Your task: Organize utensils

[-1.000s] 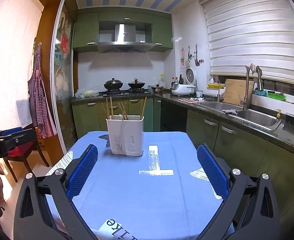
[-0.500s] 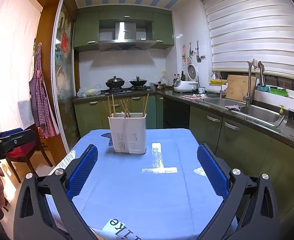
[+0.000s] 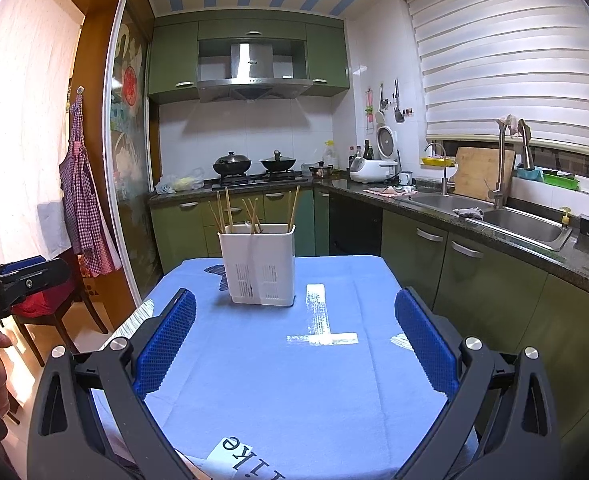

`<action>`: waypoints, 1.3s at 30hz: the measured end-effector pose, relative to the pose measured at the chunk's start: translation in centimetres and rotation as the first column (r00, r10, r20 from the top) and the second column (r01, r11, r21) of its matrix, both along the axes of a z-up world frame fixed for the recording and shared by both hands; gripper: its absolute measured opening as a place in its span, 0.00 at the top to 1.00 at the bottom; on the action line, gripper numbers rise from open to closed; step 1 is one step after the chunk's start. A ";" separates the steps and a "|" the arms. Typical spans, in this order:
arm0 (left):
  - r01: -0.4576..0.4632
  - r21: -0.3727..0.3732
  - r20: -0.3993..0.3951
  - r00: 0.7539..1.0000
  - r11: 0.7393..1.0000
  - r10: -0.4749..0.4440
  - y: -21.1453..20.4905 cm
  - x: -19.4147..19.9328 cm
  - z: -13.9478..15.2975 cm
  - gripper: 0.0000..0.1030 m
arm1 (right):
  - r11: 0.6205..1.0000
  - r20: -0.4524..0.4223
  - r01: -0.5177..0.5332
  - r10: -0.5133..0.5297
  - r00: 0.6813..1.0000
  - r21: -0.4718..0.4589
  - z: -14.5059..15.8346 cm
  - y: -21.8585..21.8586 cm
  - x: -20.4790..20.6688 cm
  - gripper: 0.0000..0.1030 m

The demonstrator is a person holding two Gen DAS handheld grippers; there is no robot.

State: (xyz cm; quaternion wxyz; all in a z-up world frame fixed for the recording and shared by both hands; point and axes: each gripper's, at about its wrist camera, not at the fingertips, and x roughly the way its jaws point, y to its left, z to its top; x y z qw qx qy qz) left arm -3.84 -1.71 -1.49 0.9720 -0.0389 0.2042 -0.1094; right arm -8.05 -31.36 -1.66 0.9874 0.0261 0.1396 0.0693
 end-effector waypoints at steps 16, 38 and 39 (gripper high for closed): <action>-0.022 0.008 -0.007 1.000 1.000 0.023 0.2 0.3 0.0 0.07 | 1.000 -0.005 -0.003 0.003 1.000 0.004 -0.3 0.3 0.3 0.05; -0.067 0.017 -0.007 0.998 0.998 0.067 0.3 0.4 -0.2 0.07 | 1.000 -0.009 -0.006 0.006 1.000 0.005 -0.7 0.7 0.5 0.05; -0.068 0.013 -0.007 0.998 0.998 0.068 0.4 0.4 -0.2 0.07 | 1.000 -0.009 -0.005 0.005 1.000 0.004 -0.7 0.6 0.5 0.05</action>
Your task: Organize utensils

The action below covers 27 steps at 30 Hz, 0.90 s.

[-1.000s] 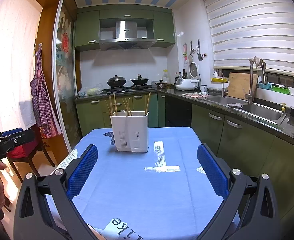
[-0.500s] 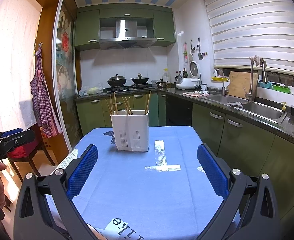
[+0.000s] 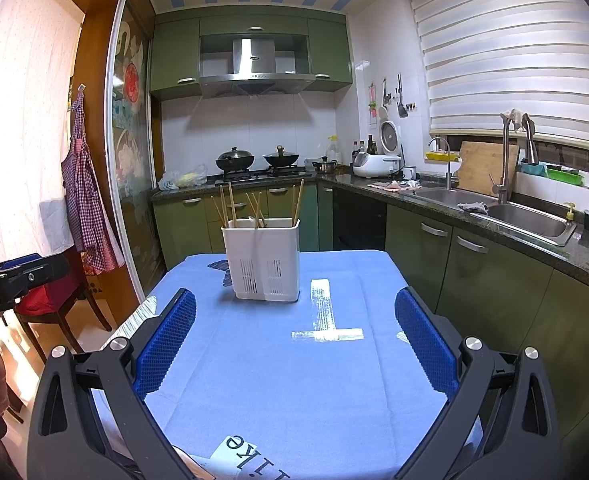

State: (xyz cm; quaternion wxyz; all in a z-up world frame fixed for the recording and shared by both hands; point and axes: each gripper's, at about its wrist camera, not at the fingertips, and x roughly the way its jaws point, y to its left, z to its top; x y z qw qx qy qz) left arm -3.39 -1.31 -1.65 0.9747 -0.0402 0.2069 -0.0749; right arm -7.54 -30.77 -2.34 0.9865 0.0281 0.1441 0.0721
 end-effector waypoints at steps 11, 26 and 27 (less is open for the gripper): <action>0.015 0.029 0.010 1.000 0.999 -0.015 -0.4 0.0 0.2 0.07 | 1.000 -0.008 -0.002 0.002 1.000 0.000 -0.8 0.3 0.2 0.05; 0.170 -0.026 0.017 0.985 0.985 -0.169 -0.7 1.2 -0.1 0.07 | 1.000 -0.020 -0.005 0.005 1.000 0.007 -1.4 0.1 0.7 0.05; 0.172 -0.026 0.015 0.985 0.985 -0.172 -0.8 1.3 -0.1 0.07 | 1.000 -0.021 -0.004 0.004 1.000 0.008 -1.5 0.2 0.7 0.05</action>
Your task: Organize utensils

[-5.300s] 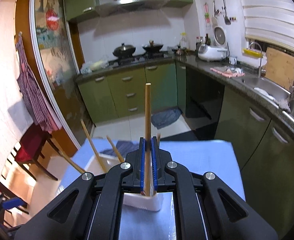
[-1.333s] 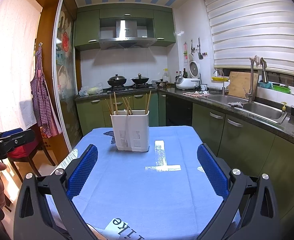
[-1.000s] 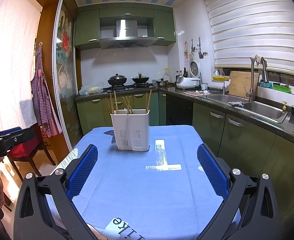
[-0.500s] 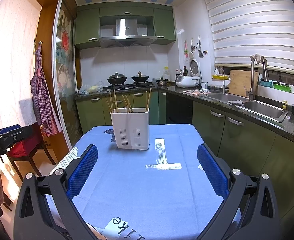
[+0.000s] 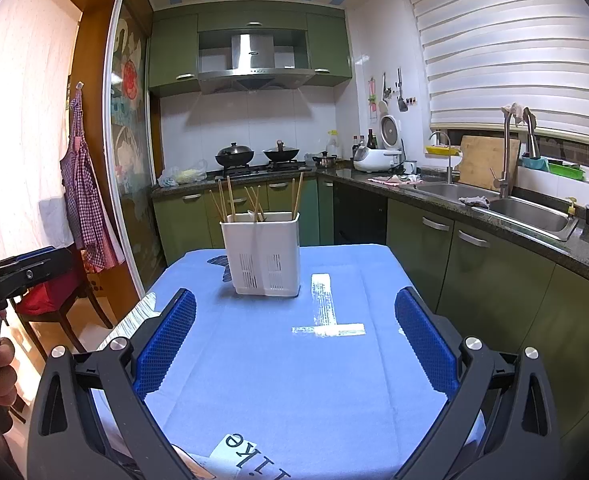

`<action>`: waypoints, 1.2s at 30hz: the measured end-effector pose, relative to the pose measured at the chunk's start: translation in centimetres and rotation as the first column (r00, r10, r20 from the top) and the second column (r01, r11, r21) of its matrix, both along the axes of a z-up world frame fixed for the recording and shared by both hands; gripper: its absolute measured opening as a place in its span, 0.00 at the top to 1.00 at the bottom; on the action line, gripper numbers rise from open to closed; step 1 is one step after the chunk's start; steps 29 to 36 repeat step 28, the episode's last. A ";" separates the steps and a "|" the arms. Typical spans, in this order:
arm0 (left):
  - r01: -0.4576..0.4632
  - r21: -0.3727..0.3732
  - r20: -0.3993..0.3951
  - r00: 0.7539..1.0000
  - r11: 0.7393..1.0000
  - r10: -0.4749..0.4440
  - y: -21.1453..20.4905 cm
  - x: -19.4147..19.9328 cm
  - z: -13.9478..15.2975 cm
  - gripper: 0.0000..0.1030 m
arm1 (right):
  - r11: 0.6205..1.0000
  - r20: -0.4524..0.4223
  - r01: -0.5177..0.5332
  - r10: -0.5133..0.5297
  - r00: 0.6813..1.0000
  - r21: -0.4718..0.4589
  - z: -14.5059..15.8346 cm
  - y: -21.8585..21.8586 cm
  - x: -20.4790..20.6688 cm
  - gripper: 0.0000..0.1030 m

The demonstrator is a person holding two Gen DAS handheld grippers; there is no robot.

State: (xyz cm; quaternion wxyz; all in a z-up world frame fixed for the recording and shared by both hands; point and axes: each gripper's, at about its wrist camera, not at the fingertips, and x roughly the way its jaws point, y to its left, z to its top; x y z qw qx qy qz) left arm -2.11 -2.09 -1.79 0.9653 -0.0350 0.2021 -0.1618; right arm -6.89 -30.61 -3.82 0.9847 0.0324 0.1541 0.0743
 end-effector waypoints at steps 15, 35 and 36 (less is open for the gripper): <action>-0.064 0.052 0.067 0.996 0.997 0.060 -0.3 -0.8 0.6 0.07 | 1.000 -0.013 -0.003 0.003 1.000 0.011 0.0 -0.4 0.5 0.05; -0.133 0.066 -0.042 0.990 0.989 0.136 0.4 2.4 -0.9 0.07 | 1.000 -0.056 0.017 -0.016 0.998 0.012 -0.7 -1.1 2.6 0.05; -0.133 0.066 -0.042 0.990 0.989 0.136 0.4 2.4 -0.9 0.07 | 1.000 -0.056 0.017 -0.016 0.998 0.012 -0.7 -1.1 2.6 0.05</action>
